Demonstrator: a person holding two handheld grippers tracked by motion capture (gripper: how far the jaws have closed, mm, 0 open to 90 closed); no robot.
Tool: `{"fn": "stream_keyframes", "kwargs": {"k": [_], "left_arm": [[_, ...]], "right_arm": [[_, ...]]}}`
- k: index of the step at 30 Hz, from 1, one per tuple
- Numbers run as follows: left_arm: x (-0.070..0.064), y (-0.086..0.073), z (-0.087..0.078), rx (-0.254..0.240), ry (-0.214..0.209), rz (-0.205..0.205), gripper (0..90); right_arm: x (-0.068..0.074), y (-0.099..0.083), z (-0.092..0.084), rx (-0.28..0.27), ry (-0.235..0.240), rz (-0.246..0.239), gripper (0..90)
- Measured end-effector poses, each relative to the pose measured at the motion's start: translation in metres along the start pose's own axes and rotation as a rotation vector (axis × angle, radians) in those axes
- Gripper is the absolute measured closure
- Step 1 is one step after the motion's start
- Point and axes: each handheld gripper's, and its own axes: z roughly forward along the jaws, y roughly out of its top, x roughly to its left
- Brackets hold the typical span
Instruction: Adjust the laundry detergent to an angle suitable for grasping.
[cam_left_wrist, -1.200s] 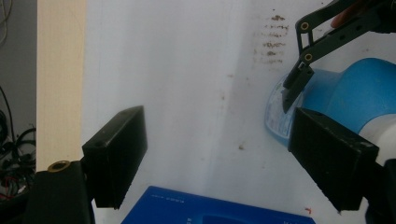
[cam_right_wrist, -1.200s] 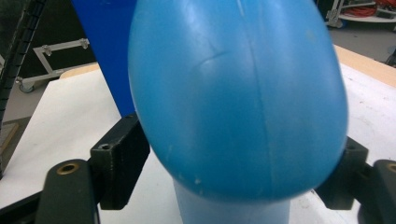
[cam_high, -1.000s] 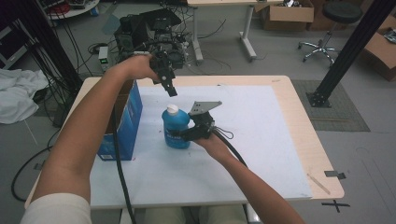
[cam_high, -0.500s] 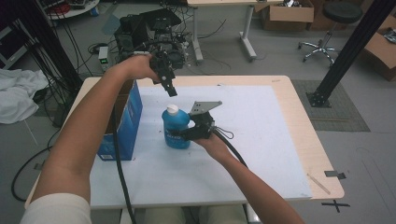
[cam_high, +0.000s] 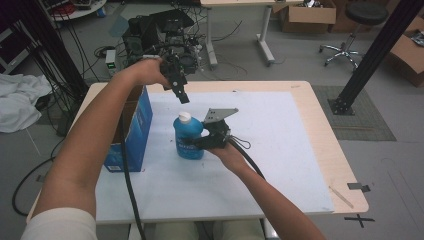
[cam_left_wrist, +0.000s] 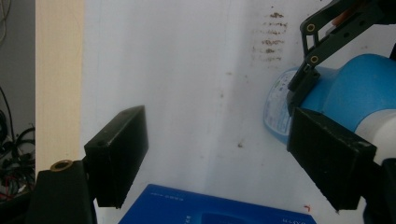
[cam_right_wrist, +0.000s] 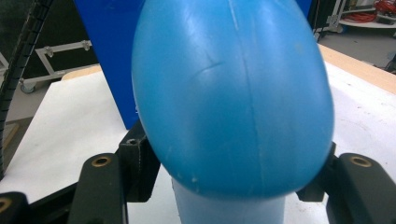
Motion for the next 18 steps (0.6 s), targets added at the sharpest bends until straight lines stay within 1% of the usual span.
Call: {"fn": "stream_keyframes", "kwargs": {"k": [18], "left_arm": [[0.0009,-0.0018,0.0016,0.002,0.003,-0.003,21.2]], "right_arm": [[0.0007,0.0012,-0.0006,0.008,-0.01,-0.035,42.3]]}}
